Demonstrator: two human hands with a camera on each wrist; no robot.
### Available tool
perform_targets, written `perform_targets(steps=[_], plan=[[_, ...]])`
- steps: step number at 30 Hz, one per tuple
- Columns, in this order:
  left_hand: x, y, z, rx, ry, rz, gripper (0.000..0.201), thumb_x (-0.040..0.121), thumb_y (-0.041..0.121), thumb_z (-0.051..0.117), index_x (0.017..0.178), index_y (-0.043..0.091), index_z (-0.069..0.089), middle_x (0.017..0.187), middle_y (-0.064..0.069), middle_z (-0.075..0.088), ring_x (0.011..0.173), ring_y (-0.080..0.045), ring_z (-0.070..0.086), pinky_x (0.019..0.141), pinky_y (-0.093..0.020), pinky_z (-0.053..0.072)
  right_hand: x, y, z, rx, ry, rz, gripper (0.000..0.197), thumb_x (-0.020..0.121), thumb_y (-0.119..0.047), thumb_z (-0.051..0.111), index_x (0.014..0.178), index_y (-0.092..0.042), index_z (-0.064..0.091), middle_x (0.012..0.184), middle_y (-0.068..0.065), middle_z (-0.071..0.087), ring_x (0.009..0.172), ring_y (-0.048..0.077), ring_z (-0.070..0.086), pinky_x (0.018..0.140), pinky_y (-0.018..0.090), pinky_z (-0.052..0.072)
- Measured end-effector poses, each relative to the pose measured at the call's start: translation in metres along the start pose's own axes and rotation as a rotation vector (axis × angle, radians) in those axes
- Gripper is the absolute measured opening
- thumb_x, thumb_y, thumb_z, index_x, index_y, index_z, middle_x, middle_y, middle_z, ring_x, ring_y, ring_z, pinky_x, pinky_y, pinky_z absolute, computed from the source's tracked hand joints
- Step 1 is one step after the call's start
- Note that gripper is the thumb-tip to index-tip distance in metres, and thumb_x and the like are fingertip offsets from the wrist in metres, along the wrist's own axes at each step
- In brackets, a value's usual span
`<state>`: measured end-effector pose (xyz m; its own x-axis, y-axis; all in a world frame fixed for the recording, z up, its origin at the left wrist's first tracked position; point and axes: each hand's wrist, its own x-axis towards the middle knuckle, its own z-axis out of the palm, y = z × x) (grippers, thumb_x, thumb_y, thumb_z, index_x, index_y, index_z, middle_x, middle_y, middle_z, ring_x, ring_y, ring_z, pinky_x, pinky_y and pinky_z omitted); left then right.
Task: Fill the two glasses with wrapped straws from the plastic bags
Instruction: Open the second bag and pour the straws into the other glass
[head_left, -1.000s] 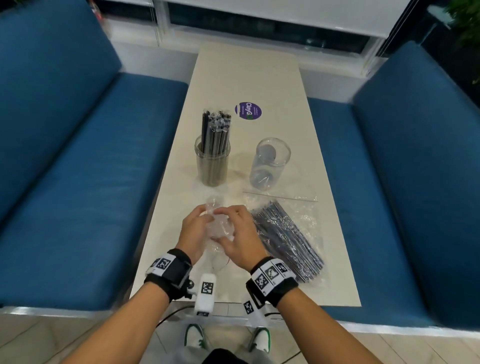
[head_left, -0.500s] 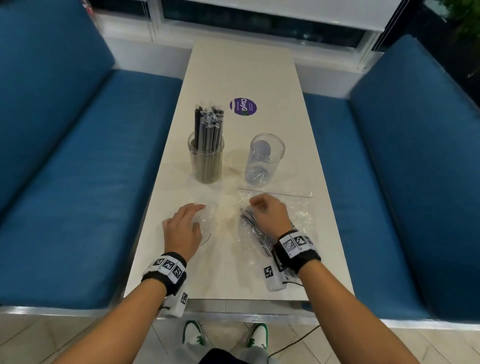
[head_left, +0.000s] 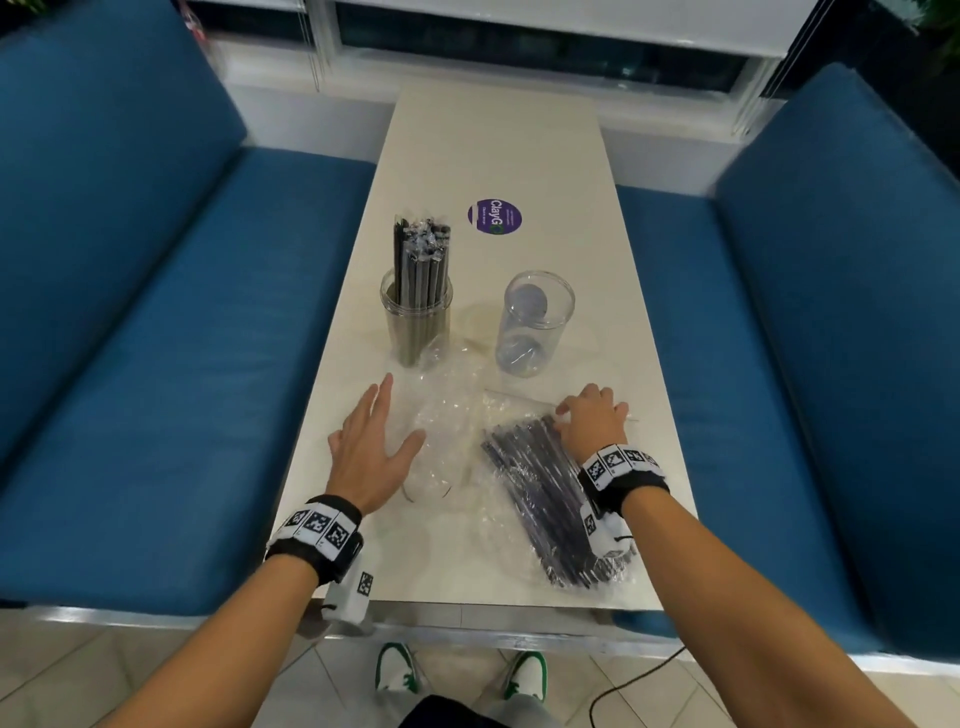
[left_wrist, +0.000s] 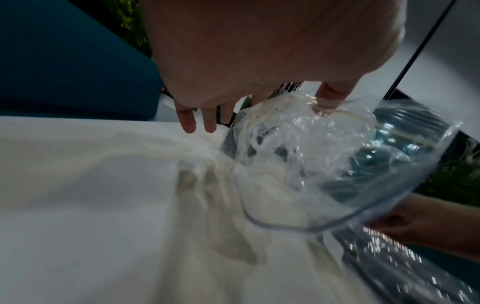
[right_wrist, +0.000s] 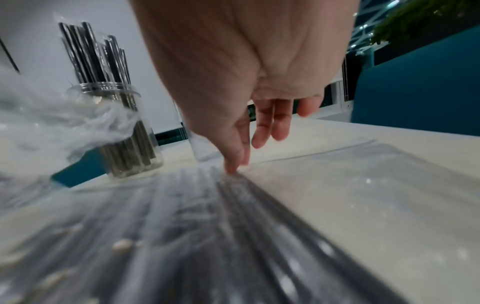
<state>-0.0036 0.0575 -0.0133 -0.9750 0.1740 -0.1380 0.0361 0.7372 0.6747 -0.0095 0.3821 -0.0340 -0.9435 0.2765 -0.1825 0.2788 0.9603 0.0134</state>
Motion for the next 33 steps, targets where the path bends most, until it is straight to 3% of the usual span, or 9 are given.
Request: perform_targets(steps=[5,8,12,17,20,23,26,29,33], plan=[[-0.003,0.022,-0.012,-0.149,0.205,0.153,0.067,0.085,0.04,0.06,0.15,0.025,0.05,0.153,0.002,0.051,0.141,-0.022,0.045,0.12,-0.051,0.033,-0.02,0.006,0.01,0.188,-0.055,0.008,0.043,0.102,-0.032,0.06,0.142,-0.016,0.054,0.141,0.009,0.05,0.13,0.031,0.047,0.103,0.048,0.044],[-0.007,0.037,-0.011,-0.178,0.307,0.294,0.046,0.085,0.026,0.06,0.13,0.022,0.064,0.134,0.005,0.061,0.124,-0.016,0.052,0.111,-0.048,0.045,-0.027,0.007,0.012,0.141,-0.076,0.041,0.035,0.104,-0.029,0.057,0.135,-0.014,0.06,0.137,0.011,0.053,0.127,0.031,0.05,0.104,0.046,0.044],[-0.008,0.046,0.006,-0.041,0.156,0.473,0.035,0.092,0.03,0.061,0.125,0.027,0.072,0.131,0.006,0.066,0.125,-0.018,0.056,0.109,-0.04,0.043,-0.042,0.004,0.008,0.099,-0.025,0.042,0.02,0.103,-0.023,0.053,0.114,-0.018,0.069,0.12,0.005,0.064,0.119,0.027,0.052,0.103,0.045,0.042],[-0.003,0.033,0.028,0.212,-0.094,0.315,0.044,0.105,0.044,0.053,0.145,0.028,0.064,0.151,-0.001,0.057,0.143,-0.025,0.045,0.118,-0.043,0.031,-0.056,0.01,-0.036,0.401,-0.043,0.114,0.018,0.094,-0.03,0.063,0.095,-0.013,0.07,0.1,0.009,0.071,0.097,0.03,0.067,0.089,0.043,0.056],[-0.001,0.034,0.027,0.226,-0.055,0.288,0.053,0.101,0.049,0.044,0.14,0.024,0.068,0.152,-0.004,0.058,0.143,-0.029,0.047,0.117,-0.046,0.031,-0.059,0.02,-0.082,0.562,-0.061,0.089,0.009,0.089,-0.025,0.068,0.088,-0.017,0.065,0.088,0.006,0.074,0.084,0.025,0.071,0.071,0.03,0.053],[0.001,0.046,0.023,0.15,0.038,0.298,0.044,0.099,0.045,0.049,0.125,0.022,0.076,0.145,-0.005,0.061,0.137,-0.03,0.051,0.115,-0.046,0.032,-0.066,0.028,-0.135,0.645,-0.084,0.053,0.018,0.086,-0.017,0.068,0.104,-0.018,0.066,0.083,0.002,0.078,0.074,0.018,0.07,0.067,0.028,0.049],[-0.001,0.067,0.014,0.02,0.126,0.343,0.03,0.1,0.038,0.055,0.112,0.022,0.078,0.128,-0.002,0.067,0.123,-0.027,0.057,0.106,-0.042,0.038,-0.082,0.03,-0.184,0.711,-0.173,-0.022,0.027,0.088,-0.01,0.068,0.115,-0.017,0.069,0.073,-0.003,0.074,0.064,0.015,0.063,0.064,0.027,0.047],[-0.008,0.104,-0.001,-0.222,0.214,0.353,0.02,0.103,0.032,0.064,0.091,0.018,0.072,0.093,0.003,0.069,0.087,-0.02,0.063,0.083,-0.036,0.051,-0.099,0.03,-0.21,0.722,-0.181,-0.103,0.021,0.091,-0.008,0.066,0.107,-0.017,0.076,0.074,-0.006,0.068,0.062,0.013,0.056,0.055,0.013,0.044],[-0.015,0.161,-0.026,-0.62,-0.037,0.152,0.043,0.098,0.052,0.069,0.088,0.011,0.07,0.076,-0.001,0.073,0.068,-0.015,0.069,0.065,-0.033,0.058,-0.112,0.02,-0.206,0.733,-0.128,-0.179,0.017,0.087,-0.016,0.073,0.099,-0.027,0.075,0.093,-0.002,0.071,0.07,0.01,0.058,0.071,0.023,0.048]])
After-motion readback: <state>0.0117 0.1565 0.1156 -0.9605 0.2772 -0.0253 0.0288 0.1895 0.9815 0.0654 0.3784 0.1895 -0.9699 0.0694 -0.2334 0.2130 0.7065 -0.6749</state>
